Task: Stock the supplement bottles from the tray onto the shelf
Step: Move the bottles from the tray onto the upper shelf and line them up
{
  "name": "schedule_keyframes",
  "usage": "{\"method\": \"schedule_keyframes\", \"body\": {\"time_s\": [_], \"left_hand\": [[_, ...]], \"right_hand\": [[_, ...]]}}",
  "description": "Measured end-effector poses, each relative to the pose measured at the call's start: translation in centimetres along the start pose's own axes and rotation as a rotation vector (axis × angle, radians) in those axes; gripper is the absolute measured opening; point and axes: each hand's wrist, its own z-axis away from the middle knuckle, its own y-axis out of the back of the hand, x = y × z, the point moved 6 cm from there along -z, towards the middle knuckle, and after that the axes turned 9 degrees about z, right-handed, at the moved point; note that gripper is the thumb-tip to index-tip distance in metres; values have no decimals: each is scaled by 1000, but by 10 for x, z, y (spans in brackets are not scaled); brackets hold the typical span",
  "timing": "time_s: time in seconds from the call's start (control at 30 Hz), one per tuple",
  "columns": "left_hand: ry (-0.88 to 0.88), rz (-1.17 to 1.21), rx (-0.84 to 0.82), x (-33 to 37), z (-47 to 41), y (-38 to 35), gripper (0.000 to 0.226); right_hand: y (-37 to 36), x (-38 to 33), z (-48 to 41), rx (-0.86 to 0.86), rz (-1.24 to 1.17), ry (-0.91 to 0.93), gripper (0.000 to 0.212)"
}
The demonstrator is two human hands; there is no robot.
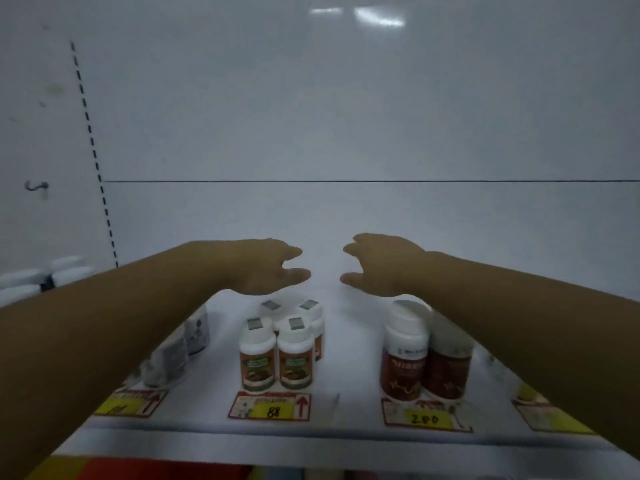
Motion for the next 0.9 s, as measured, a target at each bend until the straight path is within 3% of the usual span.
{"method": "schedule_keyframes", "body": {"time_s": [0.1, 0.3, 0.37, 0.47, 0.57, 0.67, 0.73, 0.9], "left_hand": [[-3, -50, 32, 27, -4, 12, 71], [-88, 35, 159, 116, 1, 6, 75], [-131, 80, 212, 157, 7, -5, 73], [-285, 186, 309, 227, 31, -33, 48], [-458, 322, 257, 299, 61, -87, 26], [-557, 193, 98, 351, 74, -154, 30], [-536, 166, -9, 367, 70, -191, 32], [-317, 472, -229, 356, 41, -280, 11]], "right_hand": [[2, 29, 30, -43, 40, -23, 72], [15, 82, 132, 55, 11, -21, 71], [16, 101, 179, 139, 20, 0, 61], [7, 124, 253, 240, 10, 79, 36], [-36, 146, 320, 79, -15, 117, 26], [-94, 167, 375, -116, 47, 123, 26], [-132, 188, 404, -217, 16, 79, 27], [-243, 249, 453, -447, -131, -133, 30]]}}
